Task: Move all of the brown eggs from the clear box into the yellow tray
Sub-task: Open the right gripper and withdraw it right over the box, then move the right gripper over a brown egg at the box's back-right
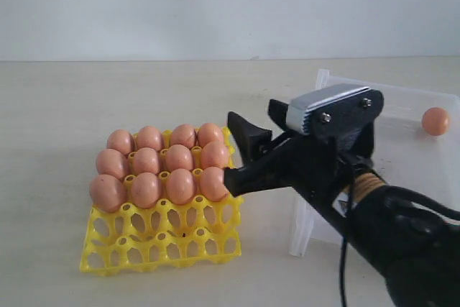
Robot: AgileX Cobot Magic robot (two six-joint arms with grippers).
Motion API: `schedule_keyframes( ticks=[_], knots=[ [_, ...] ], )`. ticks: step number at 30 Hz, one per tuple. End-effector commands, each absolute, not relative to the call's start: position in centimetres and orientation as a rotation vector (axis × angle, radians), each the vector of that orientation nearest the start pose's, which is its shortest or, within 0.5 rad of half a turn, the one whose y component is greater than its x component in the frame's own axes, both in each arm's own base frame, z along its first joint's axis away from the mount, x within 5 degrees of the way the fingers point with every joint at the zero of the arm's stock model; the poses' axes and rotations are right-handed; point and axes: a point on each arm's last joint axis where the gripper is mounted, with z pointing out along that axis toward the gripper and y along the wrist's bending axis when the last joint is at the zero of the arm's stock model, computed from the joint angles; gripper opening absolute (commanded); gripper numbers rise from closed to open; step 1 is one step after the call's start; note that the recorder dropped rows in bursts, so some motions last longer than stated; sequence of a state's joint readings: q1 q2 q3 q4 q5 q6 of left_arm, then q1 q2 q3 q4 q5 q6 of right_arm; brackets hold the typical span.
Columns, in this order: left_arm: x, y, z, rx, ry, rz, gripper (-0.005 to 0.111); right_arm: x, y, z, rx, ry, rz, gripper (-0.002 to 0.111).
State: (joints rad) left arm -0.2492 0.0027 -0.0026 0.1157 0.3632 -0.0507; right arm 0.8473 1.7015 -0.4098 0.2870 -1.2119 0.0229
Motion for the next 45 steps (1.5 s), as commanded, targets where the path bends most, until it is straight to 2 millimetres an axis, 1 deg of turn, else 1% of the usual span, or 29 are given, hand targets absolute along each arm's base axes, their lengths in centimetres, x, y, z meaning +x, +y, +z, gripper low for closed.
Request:
schedule_keyframes(
  ticks=[1,2,4,6,9,13,14,15,18,20,22,27,28,29,30,32,34,35,37,38,39,41,42,43,45],
  knots=[
    [5.2,-1.0,18.1,0.251,1.825,-0.104,0.004,18.7,15.6,18.0,-0.518,1.489,0.142,0.050],
    [5.2,-1.0,18.1,0.251,1.825,-0.104,0.004,18.7,15.0,18.1,-0.540,1.482,0.056,0.050],
    [5.2,-1.0,18.1,0.251,1.825,-0.104,0.004,18.5,13.7,18.4,-0.529,1.489,-0.076,0.050],
    [5.2,-1.0,18.1,0.251,1.825,-0.104,0.004,18.4,12.6,18.7,-0.470,1.514,-0.137,0.050],
    [5.2,-1.0,18.1,0.251,1.825,-0.104,0.004,18.1,10.8,19.2,-0.321,1.559,-0.182,0.050],
    [5.2,-1.0,18.1,0.251,1.825,-0.104,0.004,18.2,7.8,19.9,-0.029,1.590,-0.174,0.050],
    [5.2,-1.0,18.1,0.251,1.825,-0.104,0.004,18.4,7.2,20.3,0.006,1.582,-0.181,0.050],
    [5.2,-1.0,18.1,0.251,1.825,-0.104,0.004,18.7,7.0,20.4,0.013,1.628,-0.166,0.050],
    [5.2,-1.0,18.1,0.251,1.825,-0.104,0.004,20.0,6.7,20.9,0.026,1.798,-0.130,0.050],
    [5.2,-1.0,18.1,0.251,1.825,-0.104,0.004,21.2,6.3,21.4,0.044,1.929,-0.138,0.050],
    [5.2,-1.0,18.1,0.251,1.825,-0.104,0.004,22.3,6.0,22.1,0.039,2.009,-0.156,0.050],
    [5.2,-1.0,18.1,0.251,1.825,-0.104,0.004,24.5,4.8,25.0,0.117,2.080,-0.196,0.050],
    [5.2,-1.0,18.1,0.251,1.825,-0.104,0.004,24.8,4.6,25.7,0.114,2.093,-0.210,0.050],
    [5.2,-1.0,18.1,0.251,1.825,-0.104,0.004,25.3,4.5,26.6,0.059,2.072,-0.249,0.049],
    [5.2,-1.0,18.1,0.251,1.825,-0.104,0.004,25.5,4.5,27.1,0.059,2.059,-0.252,0.046],
    [5.2,-1.0,18.1,0.251,1.825,-0.104,0.004,25.9,4.5,28.2,0.081,2.026,-0.259,0.036],
    [5.2,-1.0,18.1,0.251,1.825,-0.104,0.004,26.2,4.4,28.9,0.078,2.010,-0.291,0.026],
    [5.2,-1.0,18.1,0.251,1.825,-0.104,0.004,26.4,4.3,29.1,0.082,2.007,-0.323,0.023],
    [5.2,-1.0,18.1,0.251,1.825,-0.104,0.004,26.8,4.0,29.0,0.093,2.015,-0.398,0.024],
    [5.2,-1.0,18.1,0.251,1.825,-0.104,0.004,27.1,4.0,28.5,0.090,2.030,-0.412,0.027],
    [5.2,-1.0,18.1,0.251,1.825,-0.104,0.004,27.4,4.1,28.0,0.084,2.044,-0.416,0.031],
    [5.2,-1.0,18.1,0.251,1.825,-0.104,0.004,28.0,4.8,27.0,0.066,2.074,-0.367,0.037],
    [5.2,-1.0,18.1,0.251,1.825,-0.104,0.004,28.2,5.2,26.6,0.067,2.085,-0.319,0.036],
    [5.2,-1.0,18.1,0.251,1.825,-0.104,0.004,28.7,5.6,26.2,0.029,2.080,-0.287,0.035],
    [5.2,-1.0,18.1,0.251,1.825,-0.104,0.004,29.4,6.4,26.1,-0.071,2.025,-0.261,0.029]
  ],
)
